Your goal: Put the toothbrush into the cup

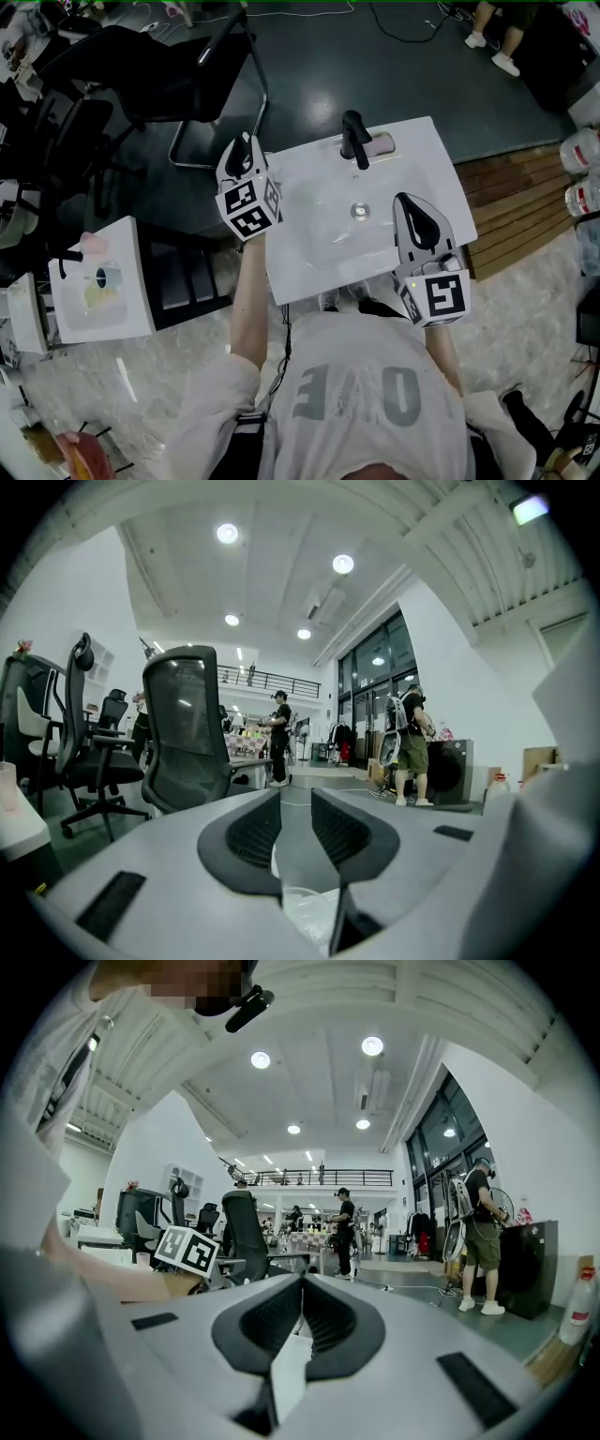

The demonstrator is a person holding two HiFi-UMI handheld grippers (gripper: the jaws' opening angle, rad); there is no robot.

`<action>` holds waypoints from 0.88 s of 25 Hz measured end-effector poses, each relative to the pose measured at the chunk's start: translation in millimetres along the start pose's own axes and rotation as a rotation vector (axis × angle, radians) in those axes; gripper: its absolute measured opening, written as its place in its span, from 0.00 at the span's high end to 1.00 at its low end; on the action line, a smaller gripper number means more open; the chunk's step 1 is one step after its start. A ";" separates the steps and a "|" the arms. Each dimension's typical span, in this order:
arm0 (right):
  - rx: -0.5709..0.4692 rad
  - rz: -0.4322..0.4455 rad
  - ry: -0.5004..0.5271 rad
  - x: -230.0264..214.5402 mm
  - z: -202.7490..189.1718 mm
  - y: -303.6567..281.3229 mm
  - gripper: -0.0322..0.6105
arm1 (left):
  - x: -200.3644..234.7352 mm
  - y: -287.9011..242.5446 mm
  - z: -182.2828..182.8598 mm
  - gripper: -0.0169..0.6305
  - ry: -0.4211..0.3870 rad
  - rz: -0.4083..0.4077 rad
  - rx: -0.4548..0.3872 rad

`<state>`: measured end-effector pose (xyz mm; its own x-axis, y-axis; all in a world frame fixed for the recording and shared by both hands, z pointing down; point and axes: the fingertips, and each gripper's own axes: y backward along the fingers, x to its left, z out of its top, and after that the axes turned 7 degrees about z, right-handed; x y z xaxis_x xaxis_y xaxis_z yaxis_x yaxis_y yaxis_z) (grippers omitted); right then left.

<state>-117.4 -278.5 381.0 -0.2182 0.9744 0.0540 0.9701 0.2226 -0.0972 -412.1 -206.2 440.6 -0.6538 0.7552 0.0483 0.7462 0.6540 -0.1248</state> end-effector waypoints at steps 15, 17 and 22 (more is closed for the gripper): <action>-0.087 0.071 0.029 2.0 29.4 -14.9 0.90 | -36.8 70.5 176.9 0.85 -0.123 -0.027 -0.341; -0.103 0.088 0.036 4.2 34.7 -18.2 0.90 | -40.3 88.3 190.1 0.86 -0.129 -0.023 -0.378; -0.145 0.130 0.048 10.2 47.3 -26.0 0.90 | -46.1 131.2 198.6 0.90 -0.110 -0.004 -0.446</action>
<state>-150.0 -272.9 337.0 -0.0883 0.9913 0.0978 0.9957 0.0849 0.0380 -309.1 -164.3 225.1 -0.6483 0.7590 -0.0605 0.7090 0.6307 0.3155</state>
